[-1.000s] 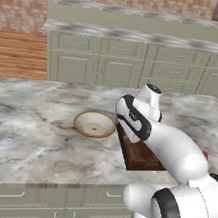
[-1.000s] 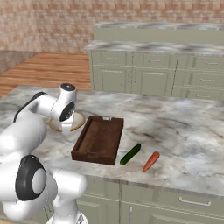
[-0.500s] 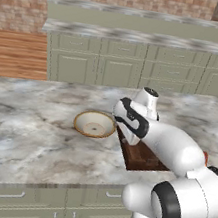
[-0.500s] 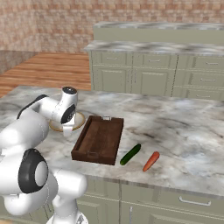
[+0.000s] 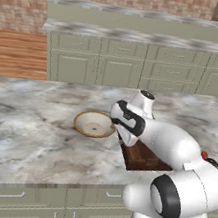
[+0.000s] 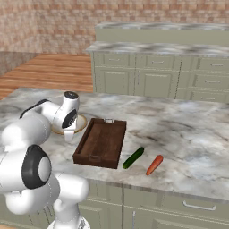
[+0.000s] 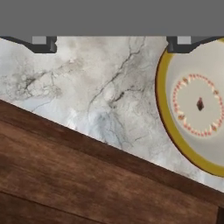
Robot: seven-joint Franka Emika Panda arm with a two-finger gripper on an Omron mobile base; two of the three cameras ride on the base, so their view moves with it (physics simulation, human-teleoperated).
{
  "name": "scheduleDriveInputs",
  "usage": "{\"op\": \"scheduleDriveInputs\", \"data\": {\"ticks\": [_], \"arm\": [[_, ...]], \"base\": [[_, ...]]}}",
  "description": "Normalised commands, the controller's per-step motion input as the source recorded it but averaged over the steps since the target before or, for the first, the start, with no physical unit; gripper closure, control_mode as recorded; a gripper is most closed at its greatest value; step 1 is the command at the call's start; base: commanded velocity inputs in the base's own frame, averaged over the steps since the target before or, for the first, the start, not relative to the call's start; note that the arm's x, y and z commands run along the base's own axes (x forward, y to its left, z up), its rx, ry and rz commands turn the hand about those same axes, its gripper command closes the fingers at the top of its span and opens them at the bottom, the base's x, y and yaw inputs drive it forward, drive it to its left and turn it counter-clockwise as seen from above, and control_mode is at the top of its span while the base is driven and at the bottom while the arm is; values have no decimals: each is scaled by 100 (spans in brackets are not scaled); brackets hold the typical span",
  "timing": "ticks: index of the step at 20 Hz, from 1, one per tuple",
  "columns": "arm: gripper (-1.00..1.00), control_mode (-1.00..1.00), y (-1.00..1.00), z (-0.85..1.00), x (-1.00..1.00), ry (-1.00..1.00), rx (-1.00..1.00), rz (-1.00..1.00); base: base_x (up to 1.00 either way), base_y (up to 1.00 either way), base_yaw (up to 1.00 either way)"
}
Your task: Place the two vegetables and bowl onto the tray for setting up a vegetable dip station.
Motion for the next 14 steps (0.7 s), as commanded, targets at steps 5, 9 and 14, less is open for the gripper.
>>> {"op": "scheduleDriveInputs", "data": {"ticks": [5, 9, 14], "arm": [[-100, -100, 5, -12, 13, 0, 0, 0], [-100, -100, 2, -11, 12, 0, 0, 0], [-100, -100, 0, -8, 14, 0, 0, 0]], "base": [[0, 0, 0], [0, 0, 0], [0, 0, 0]]}}
